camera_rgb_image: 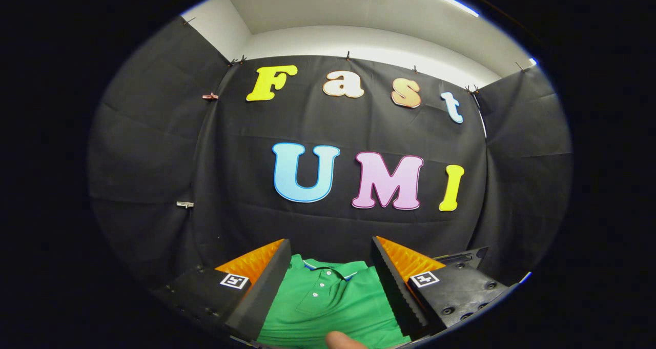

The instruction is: Put the clothes into the washing machine and then close the washing machine lid.

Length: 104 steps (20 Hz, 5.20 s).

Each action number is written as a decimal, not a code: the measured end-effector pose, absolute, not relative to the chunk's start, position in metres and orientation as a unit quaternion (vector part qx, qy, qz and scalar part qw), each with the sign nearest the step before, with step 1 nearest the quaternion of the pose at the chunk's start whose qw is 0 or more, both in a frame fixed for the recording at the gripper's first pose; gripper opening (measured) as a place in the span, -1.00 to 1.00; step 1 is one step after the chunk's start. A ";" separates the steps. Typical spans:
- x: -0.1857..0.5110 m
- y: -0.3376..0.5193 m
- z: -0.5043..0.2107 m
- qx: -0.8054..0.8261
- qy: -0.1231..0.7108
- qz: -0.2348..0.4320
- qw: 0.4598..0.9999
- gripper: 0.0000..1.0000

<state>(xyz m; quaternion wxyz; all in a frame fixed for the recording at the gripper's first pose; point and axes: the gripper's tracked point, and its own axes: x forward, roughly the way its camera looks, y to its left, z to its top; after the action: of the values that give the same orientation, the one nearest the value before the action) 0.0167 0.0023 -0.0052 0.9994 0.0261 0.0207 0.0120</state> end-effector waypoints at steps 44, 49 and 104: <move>0.079 0.007 -0.159 0.037 0.396 0.092 0.913 -0.57; 0.085 0.009 -0.155 0.058 0.398 0.104 0.910 -0.91; 0.109 -0.417 -0.211 0.114 0.387 0.112 0.908 -0.91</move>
<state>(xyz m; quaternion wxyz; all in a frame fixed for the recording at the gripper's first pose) 0.1095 -0.4173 -0.2111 0.9079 0.1140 0.3874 0.1124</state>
